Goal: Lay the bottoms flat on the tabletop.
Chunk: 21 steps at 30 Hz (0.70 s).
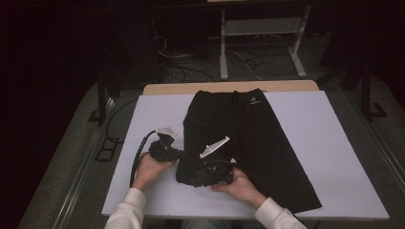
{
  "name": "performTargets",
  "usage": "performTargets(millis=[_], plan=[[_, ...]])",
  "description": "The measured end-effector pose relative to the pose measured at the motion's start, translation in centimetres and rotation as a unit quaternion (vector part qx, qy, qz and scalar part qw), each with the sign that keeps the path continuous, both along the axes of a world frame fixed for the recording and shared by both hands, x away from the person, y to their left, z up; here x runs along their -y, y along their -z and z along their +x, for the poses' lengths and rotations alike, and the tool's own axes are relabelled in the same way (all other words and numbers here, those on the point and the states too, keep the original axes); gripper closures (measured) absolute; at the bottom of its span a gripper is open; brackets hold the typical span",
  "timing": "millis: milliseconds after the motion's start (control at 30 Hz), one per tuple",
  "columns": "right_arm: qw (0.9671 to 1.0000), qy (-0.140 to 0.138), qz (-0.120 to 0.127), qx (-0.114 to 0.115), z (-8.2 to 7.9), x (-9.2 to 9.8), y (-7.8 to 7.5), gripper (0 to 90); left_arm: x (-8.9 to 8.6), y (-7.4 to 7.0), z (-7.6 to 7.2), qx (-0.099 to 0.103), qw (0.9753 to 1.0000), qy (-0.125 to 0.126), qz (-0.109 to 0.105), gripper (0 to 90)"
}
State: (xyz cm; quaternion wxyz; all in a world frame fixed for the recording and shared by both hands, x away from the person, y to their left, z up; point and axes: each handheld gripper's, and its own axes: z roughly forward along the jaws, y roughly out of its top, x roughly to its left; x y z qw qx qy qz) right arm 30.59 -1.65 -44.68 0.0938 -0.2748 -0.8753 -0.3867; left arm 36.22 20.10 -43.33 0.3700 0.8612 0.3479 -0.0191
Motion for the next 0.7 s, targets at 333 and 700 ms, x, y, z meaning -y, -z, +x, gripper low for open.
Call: performTargets(millis=[333,700], plan=[[0.9993,-0.026,-0.025,-0.004,-0.4,-0.5,0.3,88.2,-0.2,-0.1,-0.1,-0.003,1.0,0.001,-0.006,88.6],[0.9984,-0.015,-0.004,-0.055,1.2,2.1,-0.5,88.9,-1.4,-0.4,-1.0,0.002,0.9995,-0.012,-0.028,69.5]])
